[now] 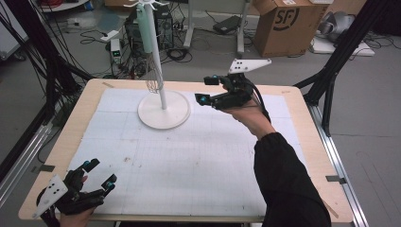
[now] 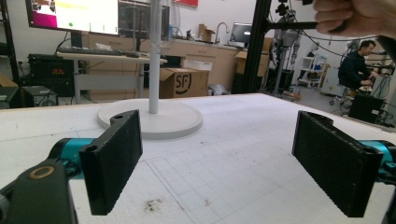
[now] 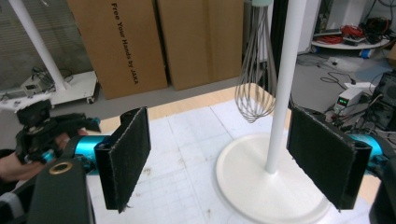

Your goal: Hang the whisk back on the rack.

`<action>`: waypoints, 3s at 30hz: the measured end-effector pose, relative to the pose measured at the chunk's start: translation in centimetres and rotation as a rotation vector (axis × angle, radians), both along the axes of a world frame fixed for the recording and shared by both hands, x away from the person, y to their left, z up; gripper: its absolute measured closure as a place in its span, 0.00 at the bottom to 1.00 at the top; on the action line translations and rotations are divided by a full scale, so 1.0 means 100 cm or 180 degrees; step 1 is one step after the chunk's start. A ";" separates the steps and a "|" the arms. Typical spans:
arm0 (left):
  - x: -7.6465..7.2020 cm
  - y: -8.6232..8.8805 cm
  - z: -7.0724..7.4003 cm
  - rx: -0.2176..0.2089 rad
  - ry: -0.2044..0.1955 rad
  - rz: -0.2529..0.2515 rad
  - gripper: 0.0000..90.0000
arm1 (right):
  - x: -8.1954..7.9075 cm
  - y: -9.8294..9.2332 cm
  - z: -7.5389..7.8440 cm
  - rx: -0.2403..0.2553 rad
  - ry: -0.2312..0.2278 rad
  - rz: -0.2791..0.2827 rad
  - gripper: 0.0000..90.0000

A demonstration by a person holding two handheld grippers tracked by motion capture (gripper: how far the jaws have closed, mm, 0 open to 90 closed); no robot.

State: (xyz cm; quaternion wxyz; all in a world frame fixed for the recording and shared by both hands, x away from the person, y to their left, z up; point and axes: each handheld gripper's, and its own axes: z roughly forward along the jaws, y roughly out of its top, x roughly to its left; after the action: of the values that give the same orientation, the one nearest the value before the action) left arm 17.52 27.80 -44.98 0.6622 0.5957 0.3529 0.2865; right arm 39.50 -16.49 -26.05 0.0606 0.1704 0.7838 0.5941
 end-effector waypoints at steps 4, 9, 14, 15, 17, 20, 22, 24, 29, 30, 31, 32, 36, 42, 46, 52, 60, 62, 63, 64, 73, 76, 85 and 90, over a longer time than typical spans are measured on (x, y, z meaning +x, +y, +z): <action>0.001 0.000 0.000 -0.0009 -0.0004 -0.0002 0.18 | -0.015 -0.011 -0.006 0.0000 -0.0026 -0.0024 0.22; 0.001 -0.002 0.000 0.0011 -0.0004 -0.0013 0.18 | -0.033 -0.020 -0.012 0.0028 -0.0071 -0.0037 0.21; -0.002 0.001 0.002 -0.0013 -0.0032 0.0035 0.18 | -0.047 -0.029 -0.017 0.0058 -0.0165 -0.0116 0.20; -0.002 0.001 0.002 -0.0036 -0.0029 0.0040 0.18 | -0.050 -0.031 -0.018 0.0077 -0.0162 -0.0139 0.20; -0.002 0.001 0.002 -0.0034 -0.0025 0.0044 0.18 | -0.057 -0.034 -0.022 0.0095 -0.0182 -0.0153 0.19; -0.001 -0.002 0.002 -0.0007 -0.0018 0.0017 0.18 | -0.068 -0.038 -0.030 0.0137 -0.0190 -0.0170 0.19; 0.000 -0.005 0.001 0.0006 -0.0019 -0.0004 0.18 | -0.074 -0.042 -0.035 0.0211 -0.0136 -0.0175 0.19; 0.001 -0.007 0.001 0.0028 -0.0017 -0.0019 0.18 | -0.079 -0.044 -0.040 0.0234 -0.0118 -0.0196 0.19; 0.002 -0.008 0.001 0.0020 -0.0012 -0.0032 0.18 | -0.090 -0.049 -0.055 0.0253 -0.0035 -0.0207 0.19; 0.002 -0.008 0.001 0.0018 -0.0011 -0.0029 0.18 | -0.092 -0.050 -0.059 0.0249 -0.0016 -0.0220 0.19; 0.002 -0.008 0.001 0.0017 -0.0011 -0.0031 0.18 | -0.093 -0.051 -0.062 0.0226 0.0023 -0.0237 0.19; 0.002 -0.008 0.001 0.0022 -0.0011 -0.0032 0.18 | -0.095 -0.053 -0.065 0.0253 0.0033 -0.0241 0.19; 0.002 -0.008 0.001 0.0008 -0.0008 -0.0036 0.18 | -0.100 -0.063 -0.078 0.0330 0.0094 -0.0327 0.19; 0.002 -0.009 0.001 -0.0028 -0.0009 -0.0065 0.18 | -0.114 -0.079 -0.095 0.0419 0.0038 -0.0480 0.19; 0.002 -0.010 0.001 -0.0047 -0.0006 -0.0082 0.18 | -0.125 -0.085 -0.107 0.0426 0.0005 -0.0513 0.24; 0.001 -0.010 0.002 -0.0047 -0.0021 -0.0108 0.18 | -0.138 -0.089 -0.126 0.0431 -0.0046 -0.0657 0.20; 0.001 -0.012 0.002 -0.0022 -0.0016 -0.0126 0.18 | -0.143 -0.092 -0.141 0.0415 0.0125 -0.0773 0.16; 0.001 -0.012 0.002 -0.0021 -0.0013 -0.0122 0.18 | -0.145 -0.093 -0.140 0.0454 0.0073 -0.0775 0.16; 0.001 -0.012 0.002 -0.0014 -0.0015 -0.0122 0.18 | -0.146 -0.093 -0.139 0.0457 0.0063 -0.0765 0.16; 0.001 -0.013 0.002 -0.0010 -0.0015 -0.0128 0.18 | -0.147 -0.092 -0.139 0.0449 0.0052 -0.0780 0.16; 0.001 -0.015 0.001 0.0018 -0.0007 -0.0152 0.18 | -0.154 -0.100 -0.160 0.0445 -0.0001 -0.0936 0.18; 0.002 -0.016 0.001 0.0028 -0.0010 -0.0153 0.18 | -0.154 -0.102 -0.162 0.0461 0.0012 -0.0957 0.18; 0.006 -0.015 -0.003 0.0029 0.0080 -0.0148 0.18 | -0.160 -0.096 -0.162 0.0423 -0.0050 -0.0925 0.17; 0.007 -0.015 -0.003 0.0035 0.0096 -0.0151 0.18 | -0.159 -0.094 -0.164 0.0399 -0.0069 -0.0919 0.17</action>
State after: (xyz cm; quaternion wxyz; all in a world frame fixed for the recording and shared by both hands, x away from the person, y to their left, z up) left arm 18.20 26.30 -45.32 0.6601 0.6118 0.3471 0.2636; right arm 23.61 -25.93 -42.42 0.1431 0.2783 0.7118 0.6288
